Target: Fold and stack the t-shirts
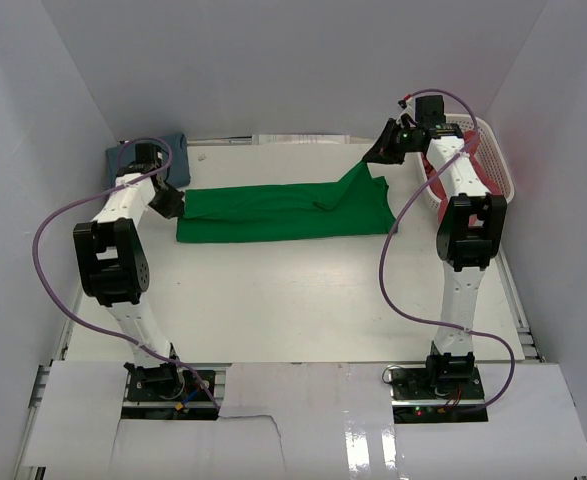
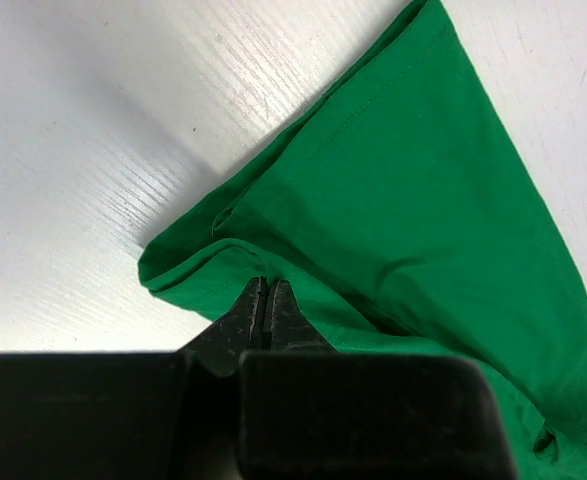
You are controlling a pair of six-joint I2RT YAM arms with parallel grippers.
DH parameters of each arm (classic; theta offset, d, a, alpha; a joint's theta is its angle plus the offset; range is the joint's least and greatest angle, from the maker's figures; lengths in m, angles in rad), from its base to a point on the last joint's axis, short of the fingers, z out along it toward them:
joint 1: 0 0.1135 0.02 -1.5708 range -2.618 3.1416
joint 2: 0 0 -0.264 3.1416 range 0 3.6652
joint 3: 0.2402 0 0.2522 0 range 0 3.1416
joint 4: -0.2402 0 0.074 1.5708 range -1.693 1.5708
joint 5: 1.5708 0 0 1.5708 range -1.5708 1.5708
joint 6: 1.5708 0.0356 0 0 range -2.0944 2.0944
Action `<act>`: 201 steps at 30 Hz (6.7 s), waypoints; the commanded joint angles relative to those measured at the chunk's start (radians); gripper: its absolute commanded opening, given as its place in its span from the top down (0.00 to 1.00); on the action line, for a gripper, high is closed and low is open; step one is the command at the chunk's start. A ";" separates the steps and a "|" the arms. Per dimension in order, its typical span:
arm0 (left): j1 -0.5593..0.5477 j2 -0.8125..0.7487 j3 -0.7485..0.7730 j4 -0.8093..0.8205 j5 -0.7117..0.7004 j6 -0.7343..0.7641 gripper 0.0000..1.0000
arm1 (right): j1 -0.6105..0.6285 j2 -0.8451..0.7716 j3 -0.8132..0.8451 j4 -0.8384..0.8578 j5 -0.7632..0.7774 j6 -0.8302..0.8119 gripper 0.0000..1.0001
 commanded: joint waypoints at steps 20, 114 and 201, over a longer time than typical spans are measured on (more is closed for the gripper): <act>0.010 0.060 0.101 -0.007 -0.028 -0.021 0.92 | -0.021 0.060 0.049 0.110 -0.060 0.034 0.89; -0.429 0.106 -0.221 0.504 0.536 0.154 0.18 | 0.124 0.272 -0.244 0.912 -0.279 0.479 0.41; -0.091 0.077 -0.089 0.393 0.401 0.404 0.16 | 0.107 -0.146 -0.738 0.400 0.063 -0.003 0.50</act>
